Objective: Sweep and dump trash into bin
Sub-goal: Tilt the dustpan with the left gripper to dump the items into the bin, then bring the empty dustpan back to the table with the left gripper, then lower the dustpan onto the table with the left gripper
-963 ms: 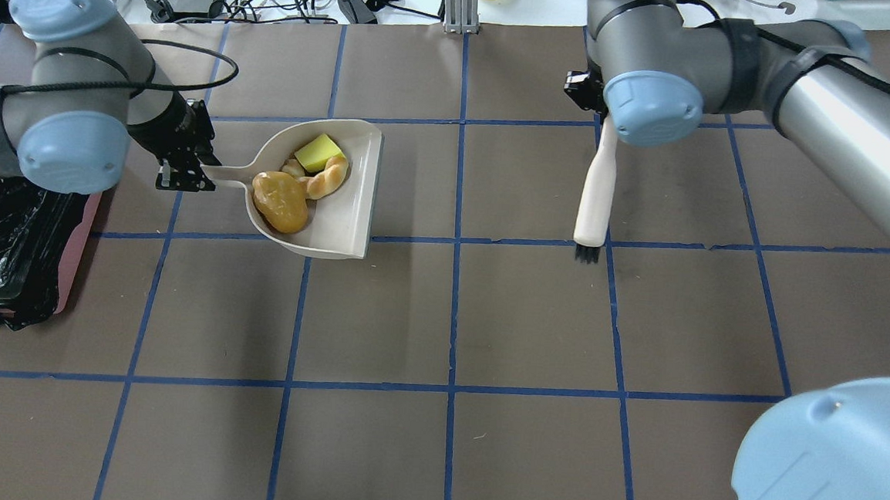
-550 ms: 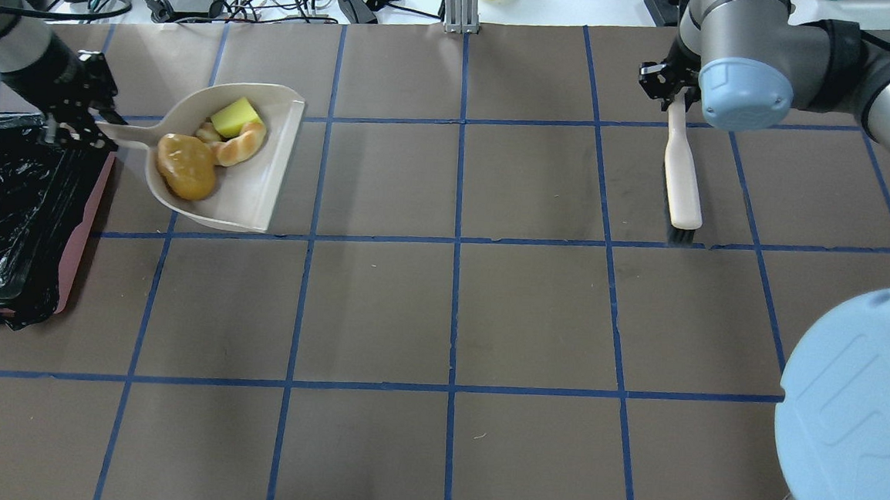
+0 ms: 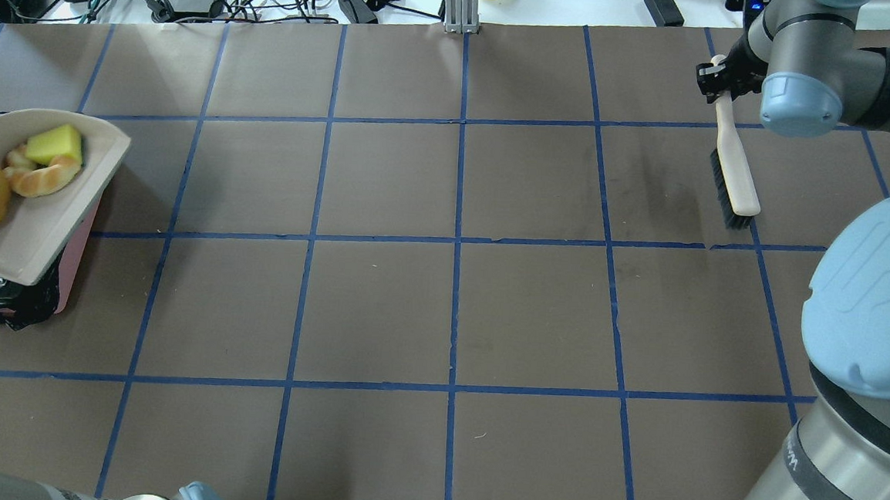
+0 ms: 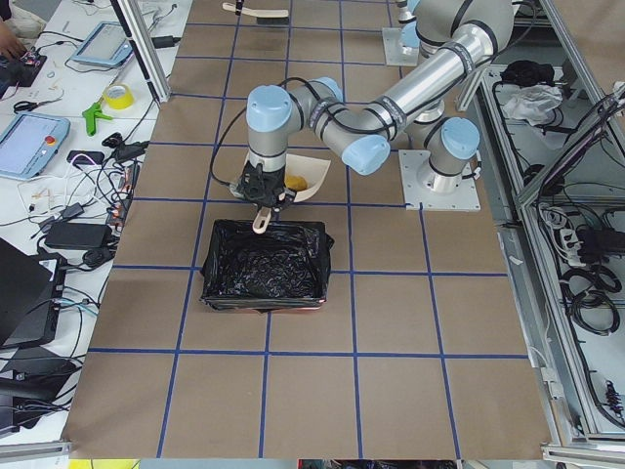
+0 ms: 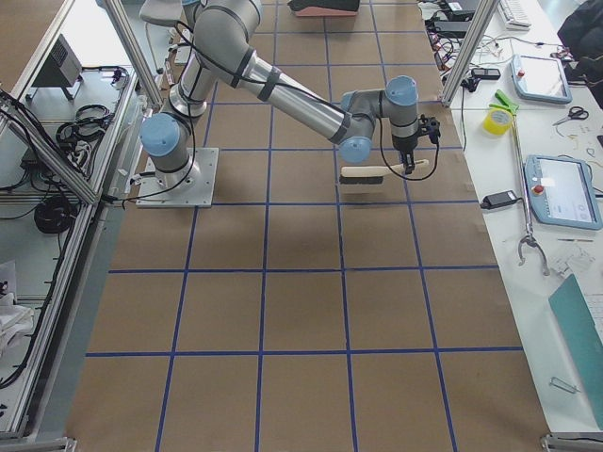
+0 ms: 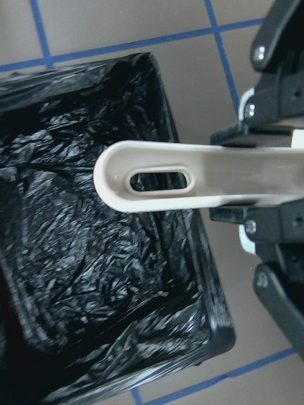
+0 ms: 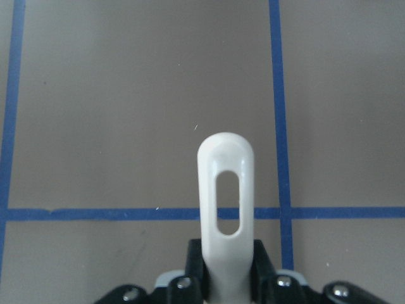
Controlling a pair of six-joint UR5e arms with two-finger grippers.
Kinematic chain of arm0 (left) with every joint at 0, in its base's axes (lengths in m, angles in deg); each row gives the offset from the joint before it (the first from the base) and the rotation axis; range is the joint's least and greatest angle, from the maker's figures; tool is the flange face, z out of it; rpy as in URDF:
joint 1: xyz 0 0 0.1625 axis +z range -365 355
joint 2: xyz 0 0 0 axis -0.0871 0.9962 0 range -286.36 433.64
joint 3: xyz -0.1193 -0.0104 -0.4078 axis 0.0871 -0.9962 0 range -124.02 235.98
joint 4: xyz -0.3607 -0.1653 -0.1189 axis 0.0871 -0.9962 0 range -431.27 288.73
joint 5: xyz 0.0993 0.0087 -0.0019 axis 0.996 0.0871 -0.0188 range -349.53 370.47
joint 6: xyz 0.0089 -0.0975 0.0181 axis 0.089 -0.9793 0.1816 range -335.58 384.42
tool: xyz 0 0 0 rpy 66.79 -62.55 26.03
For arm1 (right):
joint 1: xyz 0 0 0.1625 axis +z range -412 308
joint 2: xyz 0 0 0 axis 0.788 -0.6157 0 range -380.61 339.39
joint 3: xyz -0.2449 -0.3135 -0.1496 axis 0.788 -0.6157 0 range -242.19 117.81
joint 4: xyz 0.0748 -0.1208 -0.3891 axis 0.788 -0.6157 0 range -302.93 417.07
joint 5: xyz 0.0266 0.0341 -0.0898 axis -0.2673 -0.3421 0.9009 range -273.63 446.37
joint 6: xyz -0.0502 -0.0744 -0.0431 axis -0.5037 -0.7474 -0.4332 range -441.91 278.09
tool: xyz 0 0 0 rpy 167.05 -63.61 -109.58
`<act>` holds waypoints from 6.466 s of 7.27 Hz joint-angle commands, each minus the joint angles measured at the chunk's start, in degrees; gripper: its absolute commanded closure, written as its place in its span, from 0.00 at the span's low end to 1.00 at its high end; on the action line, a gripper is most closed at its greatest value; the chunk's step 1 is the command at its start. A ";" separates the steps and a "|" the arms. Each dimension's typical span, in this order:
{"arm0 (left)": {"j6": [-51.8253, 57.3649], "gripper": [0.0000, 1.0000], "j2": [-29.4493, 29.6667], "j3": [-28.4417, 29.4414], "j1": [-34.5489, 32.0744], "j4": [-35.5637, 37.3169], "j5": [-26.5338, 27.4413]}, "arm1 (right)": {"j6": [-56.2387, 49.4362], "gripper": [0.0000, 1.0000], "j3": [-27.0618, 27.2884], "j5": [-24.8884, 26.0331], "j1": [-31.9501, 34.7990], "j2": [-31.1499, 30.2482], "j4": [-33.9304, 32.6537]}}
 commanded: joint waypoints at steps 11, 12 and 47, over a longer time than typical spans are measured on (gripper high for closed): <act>19.89 1.00 12.67 6.77 3.61 30.09 1.23 | 0.18 0.65 -2.12 -3.58 -1.55 4.45 -0.76; 19.97 1.00 12.94 6.25 2.73 32.37 0.10 | 0.18 0.43 -2.03 -3.41 -1.55 4.45 -0.76; -40.75 1.00 19.71 -0.18 -34.53 18.94 3.78 | 4.40 0.00 -0.36 -0.33 13.83 -32.03 52.24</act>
